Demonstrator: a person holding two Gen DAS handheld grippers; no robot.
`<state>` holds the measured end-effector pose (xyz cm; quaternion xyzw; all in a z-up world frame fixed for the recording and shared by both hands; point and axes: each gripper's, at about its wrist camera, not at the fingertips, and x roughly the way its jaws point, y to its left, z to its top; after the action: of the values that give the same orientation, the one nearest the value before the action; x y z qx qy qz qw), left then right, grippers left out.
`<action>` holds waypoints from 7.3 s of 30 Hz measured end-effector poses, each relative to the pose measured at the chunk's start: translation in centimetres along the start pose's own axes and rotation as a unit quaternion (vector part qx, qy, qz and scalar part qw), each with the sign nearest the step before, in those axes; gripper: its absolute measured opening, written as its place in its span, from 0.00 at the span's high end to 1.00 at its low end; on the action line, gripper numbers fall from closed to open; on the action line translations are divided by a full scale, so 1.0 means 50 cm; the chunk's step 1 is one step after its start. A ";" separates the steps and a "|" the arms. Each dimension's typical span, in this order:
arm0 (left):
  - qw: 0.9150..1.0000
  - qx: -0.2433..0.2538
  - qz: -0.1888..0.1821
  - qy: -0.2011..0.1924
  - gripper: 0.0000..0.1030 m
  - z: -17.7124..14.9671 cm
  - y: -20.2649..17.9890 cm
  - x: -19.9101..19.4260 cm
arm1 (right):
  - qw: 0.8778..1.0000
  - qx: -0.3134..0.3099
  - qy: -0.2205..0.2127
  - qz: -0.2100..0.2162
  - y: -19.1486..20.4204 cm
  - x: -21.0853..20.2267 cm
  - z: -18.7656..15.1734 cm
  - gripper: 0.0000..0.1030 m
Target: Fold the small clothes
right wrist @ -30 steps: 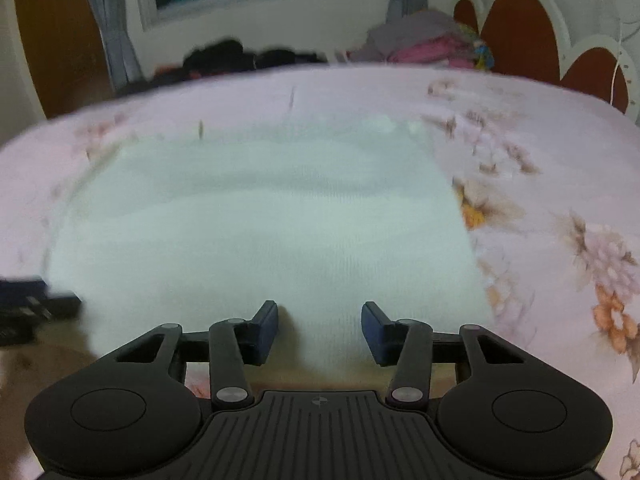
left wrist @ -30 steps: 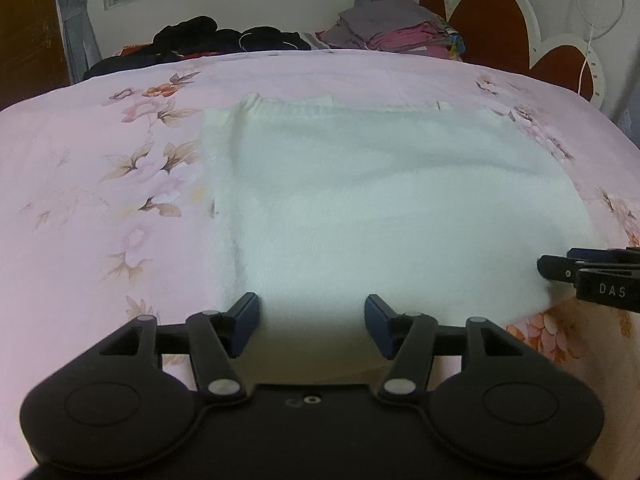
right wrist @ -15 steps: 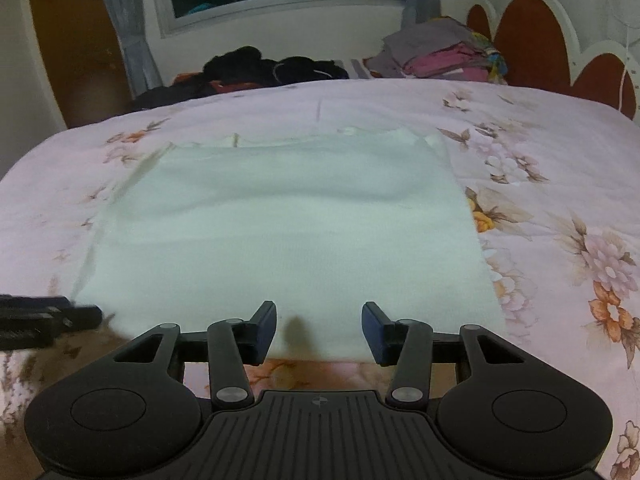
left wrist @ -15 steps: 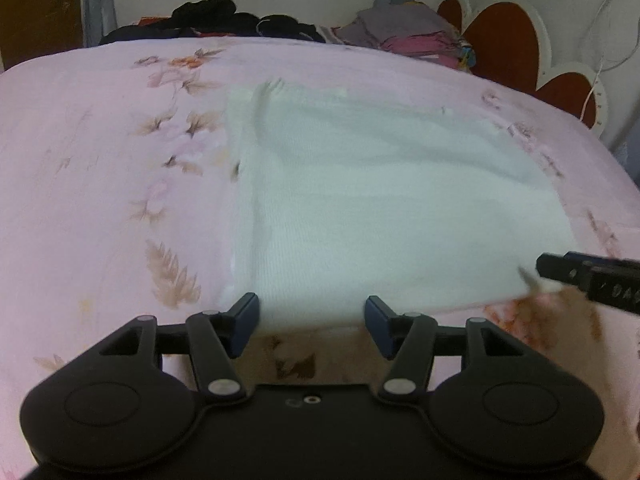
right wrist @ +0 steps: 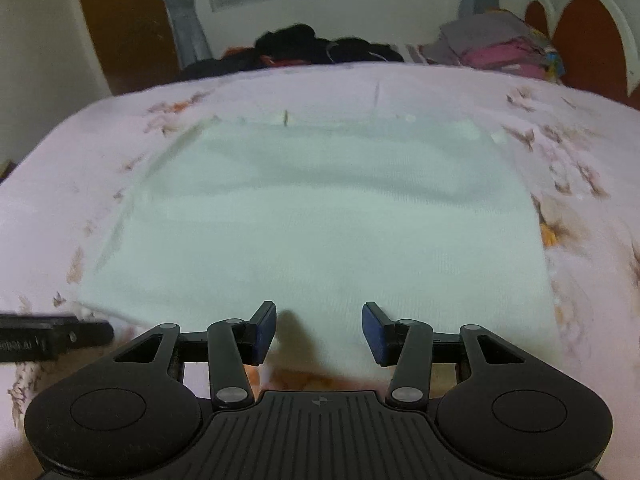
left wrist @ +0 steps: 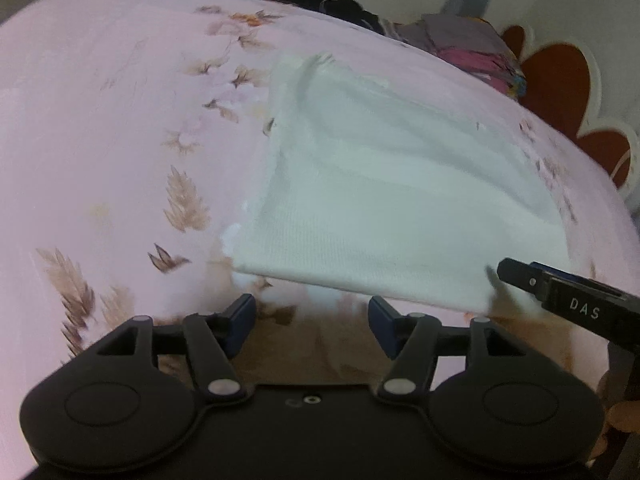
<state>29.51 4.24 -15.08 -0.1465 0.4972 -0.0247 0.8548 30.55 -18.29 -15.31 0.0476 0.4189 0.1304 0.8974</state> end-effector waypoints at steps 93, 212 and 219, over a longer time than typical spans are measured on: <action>0.978 0.143 -0.086 -0.123 0.45 0.085 -0.279 0.050 | 0.990 0.115 -0.066 0.048 -0.335 -0.010 0.097 0.88; 0.990 0.120 -0.047 -0.059 0.39 0.182 -0.329 0.180 | 0.996 -0.012 -0.070 -0.062 -0.247 0.033 0.125 0.78; 0.989 0.126 -0.057 -0.046 0.38 0.145 -0.316 0.161 | 0.997 -0.031 -0.057 -0.041 -0.211 -0.021 0.060 0.78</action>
<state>41.42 -10.71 -14.16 -0.0664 0.4409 -0.1287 0.8858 34.25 -28.65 -14.69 0.0096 0.3644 0.1032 0.9254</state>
